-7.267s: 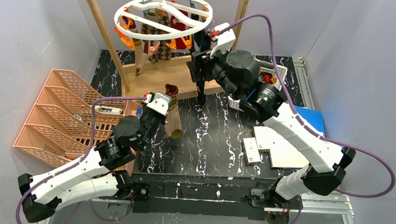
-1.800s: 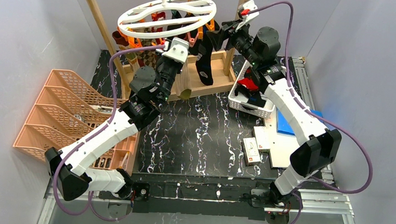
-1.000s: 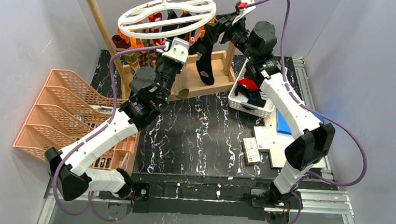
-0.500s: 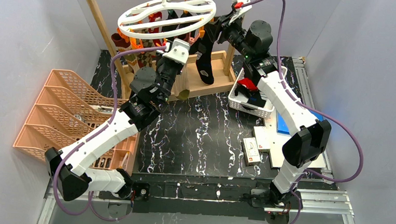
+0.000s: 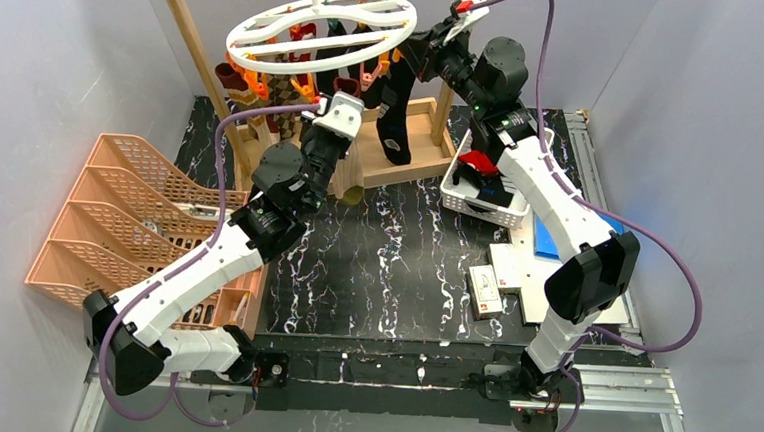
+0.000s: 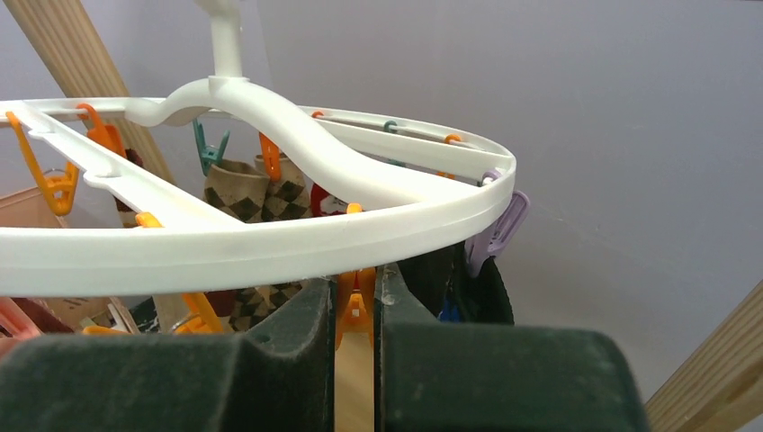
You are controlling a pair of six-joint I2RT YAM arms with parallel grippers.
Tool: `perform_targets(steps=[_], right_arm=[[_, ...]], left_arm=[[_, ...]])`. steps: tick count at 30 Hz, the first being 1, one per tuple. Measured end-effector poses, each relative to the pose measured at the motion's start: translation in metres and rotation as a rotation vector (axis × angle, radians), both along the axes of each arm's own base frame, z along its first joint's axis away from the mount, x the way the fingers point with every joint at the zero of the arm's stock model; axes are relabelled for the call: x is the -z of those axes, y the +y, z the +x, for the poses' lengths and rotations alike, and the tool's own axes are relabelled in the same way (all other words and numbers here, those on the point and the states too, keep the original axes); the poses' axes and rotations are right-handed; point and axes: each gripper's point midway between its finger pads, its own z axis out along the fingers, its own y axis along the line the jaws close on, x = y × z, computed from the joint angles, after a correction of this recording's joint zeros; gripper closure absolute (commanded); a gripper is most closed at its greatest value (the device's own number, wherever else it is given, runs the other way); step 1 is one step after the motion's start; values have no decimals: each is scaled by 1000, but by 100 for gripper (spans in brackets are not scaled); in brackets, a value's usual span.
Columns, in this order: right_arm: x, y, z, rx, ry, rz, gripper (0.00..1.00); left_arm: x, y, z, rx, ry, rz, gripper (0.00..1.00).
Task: Clip the socks to the hanger
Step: Open the clamp at the hanger, then clamp the sock onto the hanger.
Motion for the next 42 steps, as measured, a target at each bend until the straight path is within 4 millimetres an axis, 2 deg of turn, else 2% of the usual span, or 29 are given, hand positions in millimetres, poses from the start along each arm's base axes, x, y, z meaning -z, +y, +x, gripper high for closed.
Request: perform_targets(steps=[5, 8, 10, 16, 24, 29, 37, 42], right_arm=[[-6, -1, -1, 3, 14, 24, 99], [-5, 0, -2, 1, 32, 30, 99], [-3, 0, -2, -2, 46, 33, 99], [2, 3, -4, -10, 81, 37, 99], [4, 3, -4, -11, 98, 44, 99], [4, 3, -4, -13, 107, 48, 99], [3, 3, -6, -18, 109, 52, 99], [3, 4, -7, -23, 107, 51, 99]], left_arm=[[35, -2, -4, 30, 36, 12, 100], [59, -10, -4, 65, 55, 20, 100], [66, -16, -3, 90, 54, 16, 100], [62, -43, 8, 159, -8, -33, 100], [69, -74, 38, 171, -11, -31, 100], [69, -74, 48, 141, -9, -38, 100], [51, -68, 62, 94, -29, -83, 100], [48, -66, 68, 79, -16, -104, 100]])
